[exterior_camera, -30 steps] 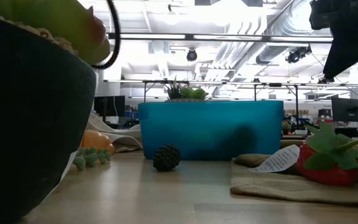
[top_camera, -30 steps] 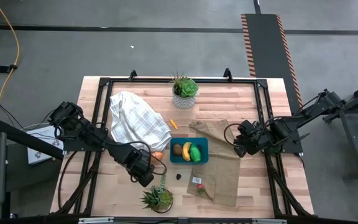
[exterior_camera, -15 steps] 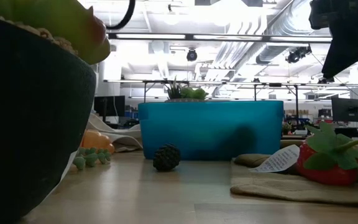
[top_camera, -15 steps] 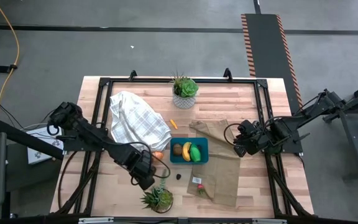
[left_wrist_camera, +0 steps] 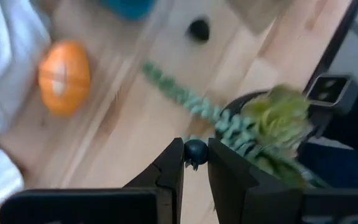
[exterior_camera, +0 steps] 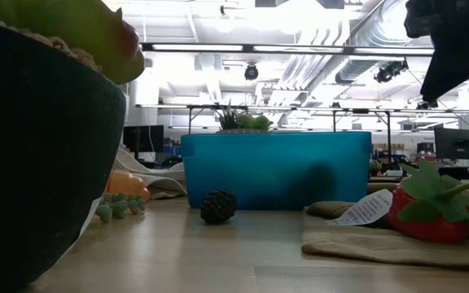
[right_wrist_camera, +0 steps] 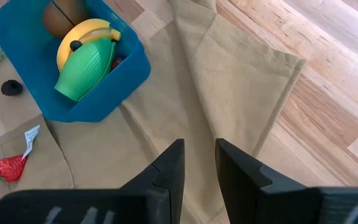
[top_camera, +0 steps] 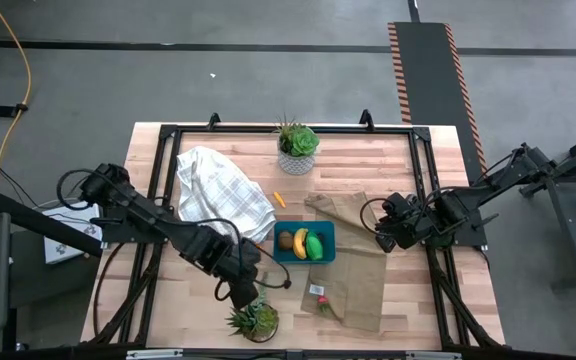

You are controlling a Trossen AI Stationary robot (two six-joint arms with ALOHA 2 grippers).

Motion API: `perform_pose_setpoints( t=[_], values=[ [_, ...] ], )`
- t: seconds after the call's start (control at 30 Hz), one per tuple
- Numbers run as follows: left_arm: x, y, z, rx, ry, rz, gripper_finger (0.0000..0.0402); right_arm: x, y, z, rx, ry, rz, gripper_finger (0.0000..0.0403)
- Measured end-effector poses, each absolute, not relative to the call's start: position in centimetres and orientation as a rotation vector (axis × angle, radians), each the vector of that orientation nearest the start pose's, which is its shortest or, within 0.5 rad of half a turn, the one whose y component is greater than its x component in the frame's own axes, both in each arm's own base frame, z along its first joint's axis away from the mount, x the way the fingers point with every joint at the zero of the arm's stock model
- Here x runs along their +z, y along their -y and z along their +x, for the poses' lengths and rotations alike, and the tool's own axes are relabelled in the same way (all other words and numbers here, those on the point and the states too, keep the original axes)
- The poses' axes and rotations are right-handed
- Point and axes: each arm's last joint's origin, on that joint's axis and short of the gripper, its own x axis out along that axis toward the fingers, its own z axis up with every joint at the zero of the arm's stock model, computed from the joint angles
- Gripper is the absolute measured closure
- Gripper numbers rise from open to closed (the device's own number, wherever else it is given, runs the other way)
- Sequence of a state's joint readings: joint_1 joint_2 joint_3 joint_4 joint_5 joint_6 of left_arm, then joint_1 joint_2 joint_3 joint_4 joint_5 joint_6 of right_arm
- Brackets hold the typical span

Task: Pick and placing Produce into tupperware
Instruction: Put the blueberry into the blue bin

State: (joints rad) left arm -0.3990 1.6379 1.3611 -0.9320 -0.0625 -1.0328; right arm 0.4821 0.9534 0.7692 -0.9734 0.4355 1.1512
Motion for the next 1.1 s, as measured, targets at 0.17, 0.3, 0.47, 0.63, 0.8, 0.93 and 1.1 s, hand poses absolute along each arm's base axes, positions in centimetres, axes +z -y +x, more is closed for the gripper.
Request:
perform_pose_setpoints(
  t=[0.17,0.3,0.47,0.63,0.8,0.93,1.1],
  values=[
    [29.8,11.6,30.5,0.328,-1.125,-0.542,0.0351,24.7,-6.2,14.5,-0.527,-0.886,0.545,0.0322],
    [32.0,10.9,30.7,0.33,-1.079,-0.465,0.0351,24.7,-6.3,14.6,-0.532,-0.879,0.562,0.0322],
    [35.0,9.1,30.0,0.344,-1.01,-0.363,0.0351,24.8,-6.3,14.7,-0.524,-0.868,0.572,0.0322],
    [37.9,6.5,28.7,0.349,-0.963,-0.299,0.0351,25.0,-6.5,15.0,-0.506,-0.839,0.597,0.0322],
    [40.5,3.6,27.0,0.325,-0.881,-0.254,0.035,25.2,-6.5,15.4,-0.527,-0.767,0.657,0.0322],
    [42.1,1.1,25.6,0.256,-0.821,-0.252,0.035,25.5,-6.6,15.7,-0.549,-0.696,0.698,0.0322],
    [42.8,-2.1,25.0,0.171,-0.805,-0.246,0.035,25.8,-6.4,16.2,-0.551,-0.643,0.732,0.0322]
  ],
)
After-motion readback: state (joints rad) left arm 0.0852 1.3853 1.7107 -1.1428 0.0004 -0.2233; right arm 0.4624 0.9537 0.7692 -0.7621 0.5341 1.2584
